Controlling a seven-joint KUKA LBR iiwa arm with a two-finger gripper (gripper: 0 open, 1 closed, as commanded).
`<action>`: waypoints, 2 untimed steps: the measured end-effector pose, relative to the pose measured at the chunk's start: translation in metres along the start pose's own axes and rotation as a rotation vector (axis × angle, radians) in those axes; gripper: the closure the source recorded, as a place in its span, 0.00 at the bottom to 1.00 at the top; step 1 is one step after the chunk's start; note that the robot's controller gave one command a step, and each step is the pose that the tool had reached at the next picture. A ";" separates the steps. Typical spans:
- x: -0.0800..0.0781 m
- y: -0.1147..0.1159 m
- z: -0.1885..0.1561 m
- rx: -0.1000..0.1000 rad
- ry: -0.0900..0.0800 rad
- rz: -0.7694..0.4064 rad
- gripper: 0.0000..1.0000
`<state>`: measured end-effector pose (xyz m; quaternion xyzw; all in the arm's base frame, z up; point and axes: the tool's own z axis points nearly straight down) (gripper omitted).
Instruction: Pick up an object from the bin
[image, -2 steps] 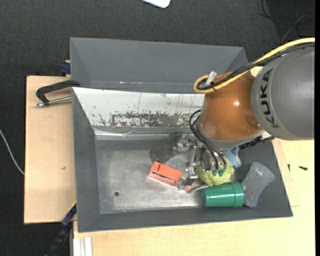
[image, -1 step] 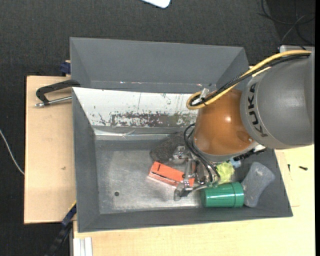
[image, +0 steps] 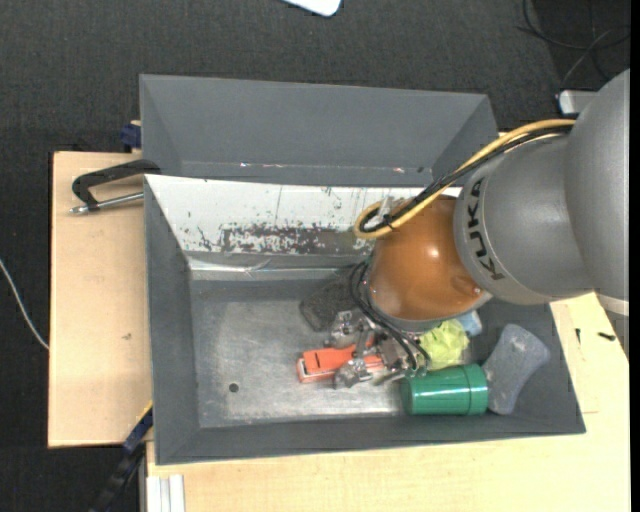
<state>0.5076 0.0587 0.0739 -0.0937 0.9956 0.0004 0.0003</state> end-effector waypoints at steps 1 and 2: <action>0.000 0.000 0.000 0.000 0.000 0.000 1.00; -0.005 0.013 -0.132 0.000 -0.003 -0.006 1.00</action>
Offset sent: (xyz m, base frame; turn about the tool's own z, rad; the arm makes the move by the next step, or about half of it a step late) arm 0.0016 0.0127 0.1319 -0.0061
